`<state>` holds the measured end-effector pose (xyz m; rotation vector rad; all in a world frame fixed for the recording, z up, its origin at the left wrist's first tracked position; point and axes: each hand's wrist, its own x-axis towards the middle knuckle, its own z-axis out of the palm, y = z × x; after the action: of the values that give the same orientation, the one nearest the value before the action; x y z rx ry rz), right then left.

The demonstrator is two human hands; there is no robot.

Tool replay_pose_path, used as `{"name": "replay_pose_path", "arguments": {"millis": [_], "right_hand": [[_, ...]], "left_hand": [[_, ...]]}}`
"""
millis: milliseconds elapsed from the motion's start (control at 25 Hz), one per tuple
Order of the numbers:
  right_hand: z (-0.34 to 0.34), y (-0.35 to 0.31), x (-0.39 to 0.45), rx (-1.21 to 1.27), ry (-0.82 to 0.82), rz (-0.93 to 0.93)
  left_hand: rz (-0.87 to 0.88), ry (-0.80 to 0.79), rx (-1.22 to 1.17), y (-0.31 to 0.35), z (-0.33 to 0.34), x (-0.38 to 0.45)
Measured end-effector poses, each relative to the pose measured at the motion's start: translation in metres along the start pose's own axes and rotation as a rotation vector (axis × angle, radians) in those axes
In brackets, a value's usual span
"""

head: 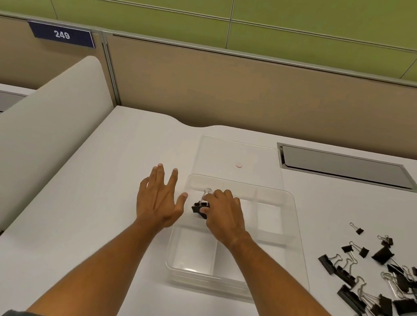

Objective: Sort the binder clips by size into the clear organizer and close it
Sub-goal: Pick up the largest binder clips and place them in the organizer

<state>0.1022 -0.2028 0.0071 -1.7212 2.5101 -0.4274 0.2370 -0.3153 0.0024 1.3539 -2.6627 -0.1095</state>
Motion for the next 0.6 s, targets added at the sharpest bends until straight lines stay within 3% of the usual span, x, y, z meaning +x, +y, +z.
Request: {"name": "replay_pose_path", "arguments": {"millis": [360, 600], "right_hand": [[-0.017, 0.019, -0.029, -0.059, 0.053, 0.084], [-0.029, 0.051, -0.065, -0.064, 0.025, 0.272]], "left_hand": [[0.113, -0.001, 0.013, 0.027, -0.007, 0.002], [0.222, -0.053, -0.031, 0.068, -0.009, -0.01]]}}
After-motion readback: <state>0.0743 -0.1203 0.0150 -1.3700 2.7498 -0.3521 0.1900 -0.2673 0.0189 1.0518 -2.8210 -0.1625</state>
